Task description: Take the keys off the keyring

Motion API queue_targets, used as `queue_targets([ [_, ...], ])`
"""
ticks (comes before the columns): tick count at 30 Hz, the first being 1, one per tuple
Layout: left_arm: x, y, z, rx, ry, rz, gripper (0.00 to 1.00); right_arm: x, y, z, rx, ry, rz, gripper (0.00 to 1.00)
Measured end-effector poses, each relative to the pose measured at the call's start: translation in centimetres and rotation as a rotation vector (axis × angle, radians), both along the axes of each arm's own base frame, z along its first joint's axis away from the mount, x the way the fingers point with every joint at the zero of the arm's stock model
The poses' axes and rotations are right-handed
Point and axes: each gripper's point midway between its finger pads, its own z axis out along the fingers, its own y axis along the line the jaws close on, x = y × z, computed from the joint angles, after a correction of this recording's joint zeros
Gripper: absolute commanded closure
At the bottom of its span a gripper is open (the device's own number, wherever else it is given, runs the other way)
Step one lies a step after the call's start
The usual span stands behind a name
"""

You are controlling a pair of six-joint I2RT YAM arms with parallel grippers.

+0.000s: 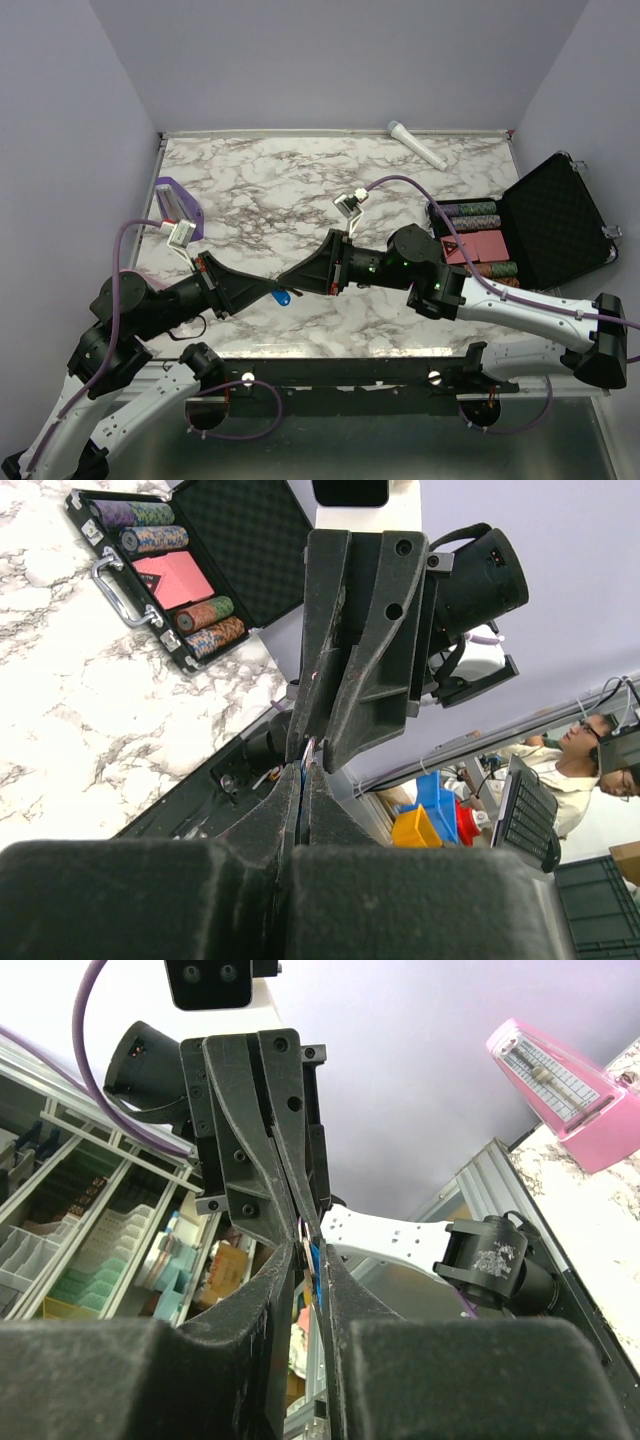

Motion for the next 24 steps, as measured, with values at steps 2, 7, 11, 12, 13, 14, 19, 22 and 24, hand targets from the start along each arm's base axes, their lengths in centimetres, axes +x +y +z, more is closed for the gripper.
queue_targets([
  [2,-0.01,0.02,0.08,-0.001,-0.001,0.001,1.00,0.03,0.00,-0.01,-0.001,-0.002,-0.002,0.79],
  [7,-0.03,0.10,0.31,-0.005,-0.006,0.004,1.00,-0.01,0.01,-0.02,-0.001,-0.003,-0.001,0.82],
  [11,-0.02,0.11,0.31,-0.005,-0.006,0.005,1.00,-0.02,0.02,-0.02,-0.001,-0.003,-0.001,0.82],
  [12,-0.03,0.11,0.31,-0.005,-0.005,0.004,1.00,-0.03,0.03,-0.02,-0.001,-0.003,-0.001,0.82],
  [13,-0.02,0.11,0.30,-0.005,-0.005,0.005,1.00,-0.02,0.04,-0.05,-0.001,-0.003,-0.001,0.82],
  [14,-0.02,0.11,0.30,-0.005,-0.005,0.005,1.00,-0.02,0.05,-0.05,-0.001,-0.003,-0.001,0.82],
  [19,0.00,0.12,0.26,-0.004,-0.004,0.006,1.00,0.03,0.16,-0.13,-0.004,-0.002,-0.002,0.82],
  [22,0.00,0.13,0.31,-0.005,-0.005,0.006,1.00,0.08,0.27,0.01,-0.002,-0.004,-0.002,0.86],
  [24,-0.01,0.14,0.35,-0.005,-0.006,0.006,1.00,0.11,0.32,0.02,-0.003,-0.007,-0.002,0.91],
])
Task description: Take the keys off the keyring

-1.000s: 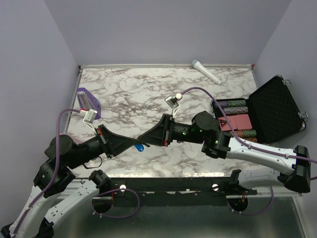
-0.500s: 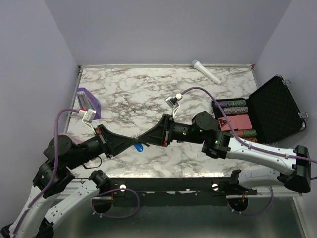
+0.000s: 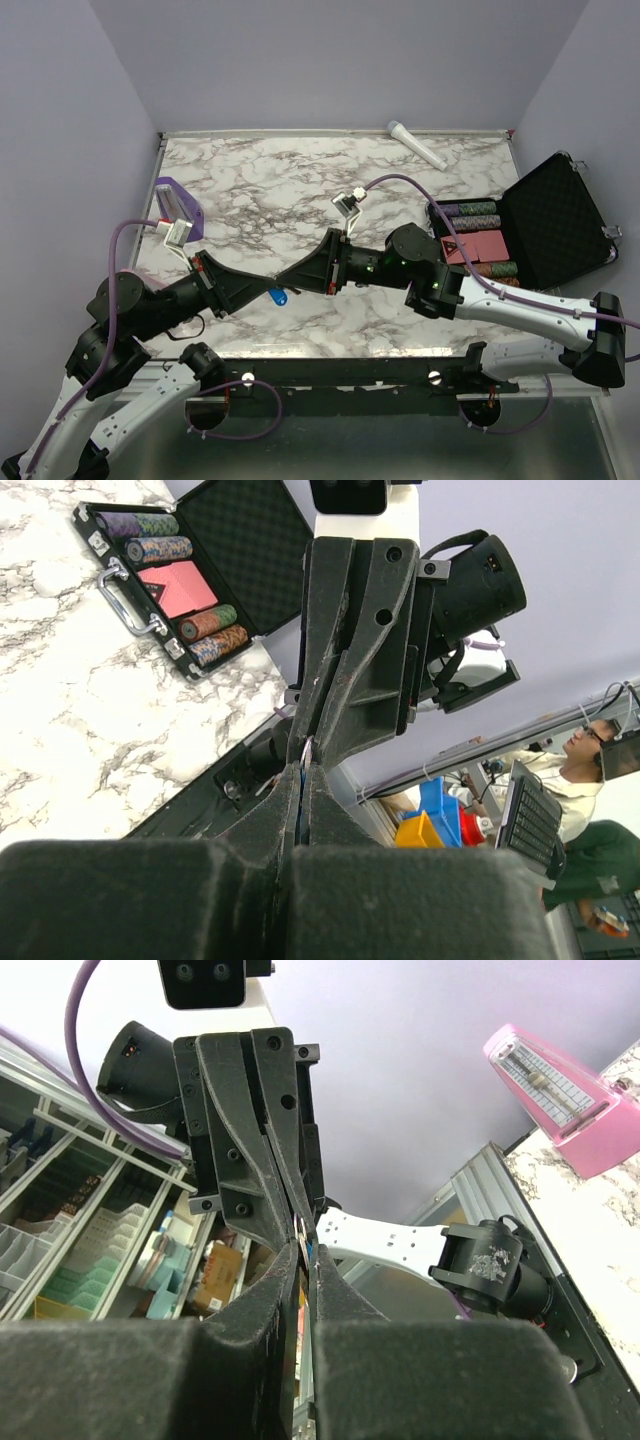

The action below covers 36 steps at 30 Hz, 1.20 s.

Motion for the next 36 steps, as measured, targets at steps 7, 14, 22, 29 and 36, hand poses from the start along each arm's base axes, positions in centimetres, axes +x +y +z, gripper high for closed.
queue_targets([
  [7,0.0,0.0,0.0,0.000,0.000,0.000,0.99,0.0,0.0,0.1,0.001,-0.014,-0.001,0.99],
  [14,0.0,0.1,-0.1,0.020,-0.007,0.000,0.38,-0.1,0.0,-0.1,-0.006,-0.018,-0.001,0.99],
  [22,0.1,1.1,1.7,0.080,-0.051,0.039,0.05,0.0,-0.5,-2.3,-0.146,-0.002,-0.036,0.99],
  [29,-0.1,2.7,3.6,0.097,-0.125,0.103,0.05,0.7,-2.7,-2.7,-0.249,0.020,-0.126,0.99],
  [36,0.8,2.5,1.6,0.174,-0.104,0.110,0.06,1.0,-5.8,-4.9,-0.335,0.077,-0.208,0.99],
])
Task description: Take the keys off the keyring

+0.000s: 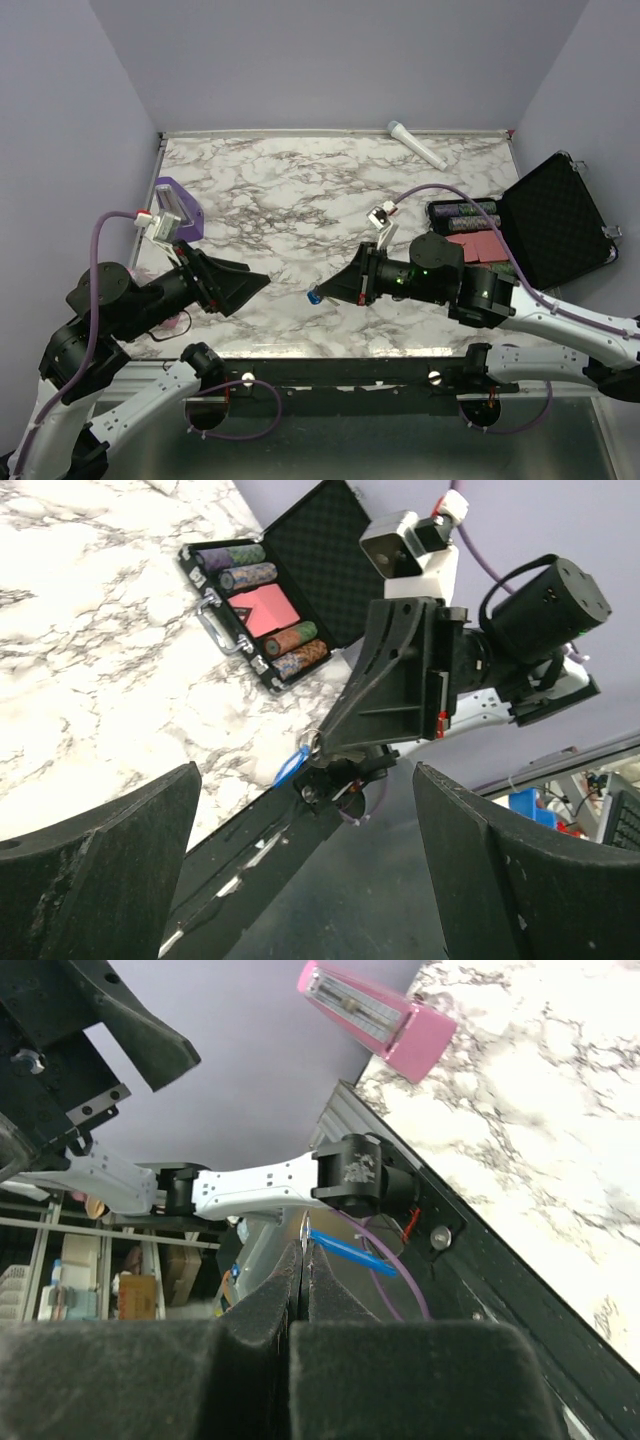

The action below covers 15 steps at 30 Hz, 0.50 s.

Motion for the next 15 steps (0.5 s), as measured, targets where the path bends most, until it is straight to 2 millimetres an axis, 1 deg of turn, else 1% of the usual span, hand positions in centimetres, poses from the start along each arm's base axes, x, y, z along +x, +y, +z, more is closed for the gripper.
queue_targets([
  [4,0.6,-0.3,-0.7,0.034,0.002,0.003,0.08,-0.2,-1.3,-0.9,-0.011,0.010,-0.023,0.99],
  [10,1.1,-0.9,-2.0,0.041,0.001,-0.009,0.09,-0.9,-1.7,-1.8,0.029,0.014,0.003,0.99],
  [11,1.1,-1.1,-2.3,0.041,0.002,-0.015,0.11,-1.0,-1.6,-1.8,0.043,0.017,0.013,0.99],
  [13,1.1,-1.5,-2.8,0.040,0.005,-0.033,0.18,-1.3,-1.3,-1.5,0.077,0.017,0.036,0.99],
  [15,1.1,-1.8,-2.9,0.033,0.003,-0.050,0.22,-1.6,-1.0,-0.9,0.118,0.014,0.064,0.99],
])
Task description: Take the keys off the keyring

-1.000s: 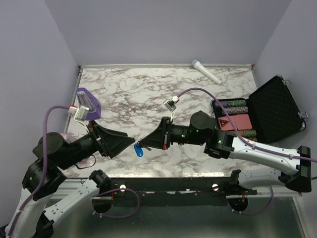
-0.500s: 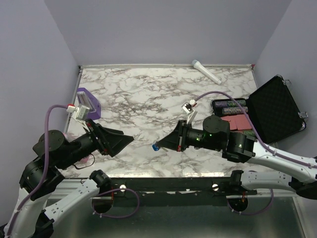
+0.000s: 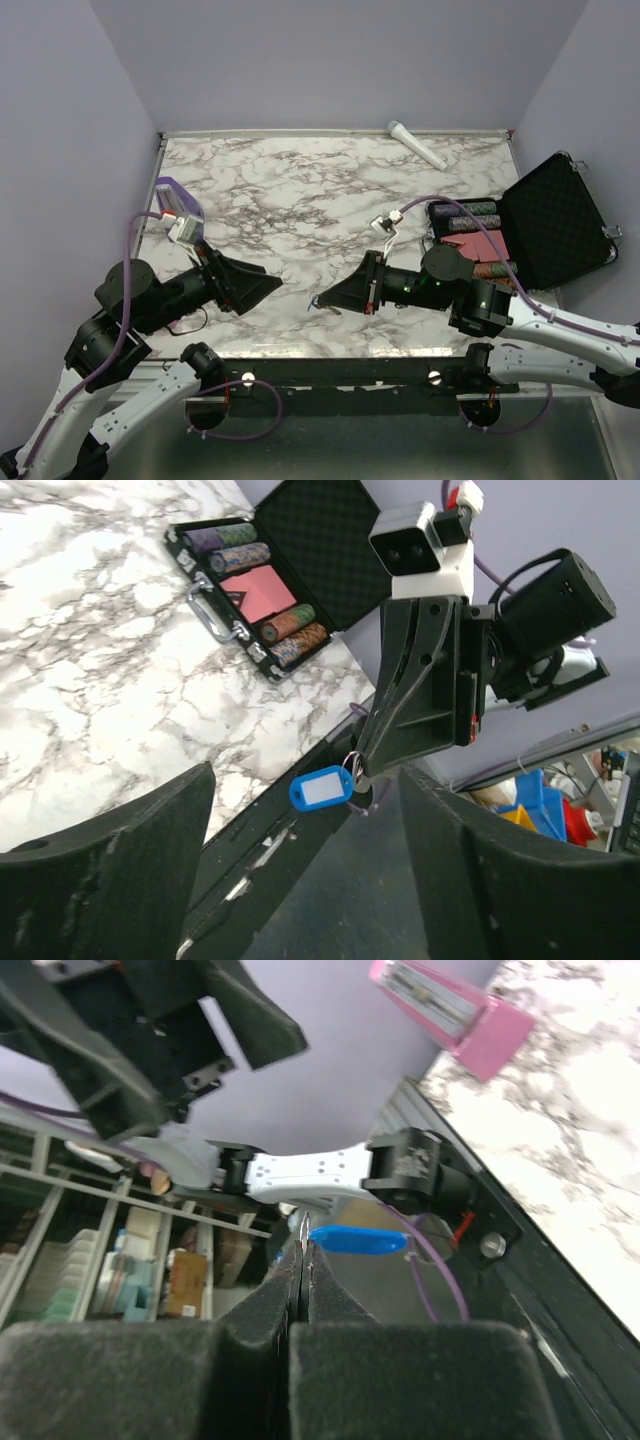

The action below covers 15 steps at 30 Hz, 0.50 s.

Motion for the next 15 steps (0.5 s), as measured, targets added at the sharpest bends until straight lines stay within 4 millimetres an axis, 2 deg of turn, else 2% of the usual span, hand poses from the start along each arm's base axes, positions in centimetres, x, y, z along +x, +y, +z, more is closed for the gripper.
queue_targets([
  [6,-0.8,-1.1,0.8,-0.055,-0.037,-0.080,0.30,-1.2,1.2,2.7,0.122,-0.032,0.109,0.99],
  [15,-2.8,-1.9,2.3,-0.137,-0.106,-0.204,0.36,-2.9,3.1,3.4,0.172,-0.047,0.260,0.99],
])
